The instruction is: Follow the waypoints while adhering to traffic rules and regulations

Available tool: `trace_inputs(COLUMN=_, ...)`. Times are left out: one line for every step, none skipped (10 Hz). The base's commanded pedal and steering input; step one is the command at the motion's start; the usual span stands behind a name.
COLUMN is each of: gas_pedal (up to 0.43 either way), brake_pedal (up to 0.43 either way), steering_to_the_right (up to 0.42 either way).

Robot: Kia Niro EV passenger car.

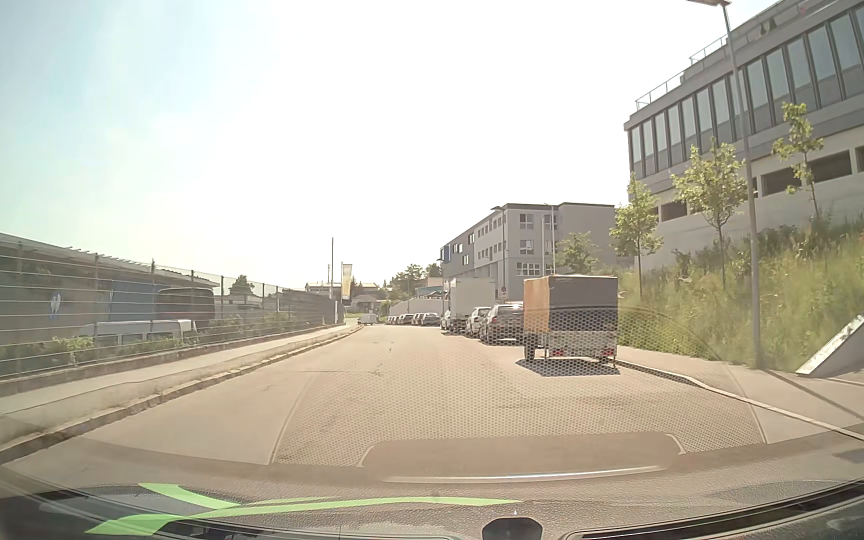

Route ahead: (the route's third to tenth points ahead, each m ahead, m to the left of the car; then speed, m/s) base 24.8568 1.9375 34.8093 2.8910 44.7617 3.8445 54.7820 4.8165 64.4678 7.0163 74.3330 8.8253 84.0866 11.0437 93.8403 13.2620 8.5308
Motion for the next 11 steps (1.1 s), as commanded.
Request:
trace_inputs(gas_pedal=0.138, brake_pedal=0.000, steering_to_the_right=-0.020)
trace_inputs(gas_pedal=0.138, brake_pedal=0.000, steering_to_the_right=-0.019)
trace_inputs(gas_pedal=0.138, brake_pedal=0.000, steering_to_the_right=-0.019)
trace_inputs(gas_pedal=0.138, brake_pedal=0.000, steering_to_the_right=-0.019)
trace_inputs(gas_pedal=0.138, brake_pedal=0.000, steering_to_the_right=-0.019)
trace_inputs(gas_pedal=0.138, brake_pedal=0.000, steering_to_the_right=-0.020)
trace_inputs(gas_pedal=0.138, brake_pedal=0.000, steering_to_the_right=-0.022)
trace_inputs(gas_pedal=0.138, brake_pedal=0.000, steering_to_the_right=-0.023)
trace_inputs(gas_pedal=0.130, brake_pedal=0.000, steering_to_the_right=-0.023)
trace_inputs(gas_pedal=0.130, brake_pedal=0.000, steering_to_the_right=-0.023)
trace_inputs(gas_pedal=0.130, brake_pedal=0.000, steering_to_the_right=-0.023)
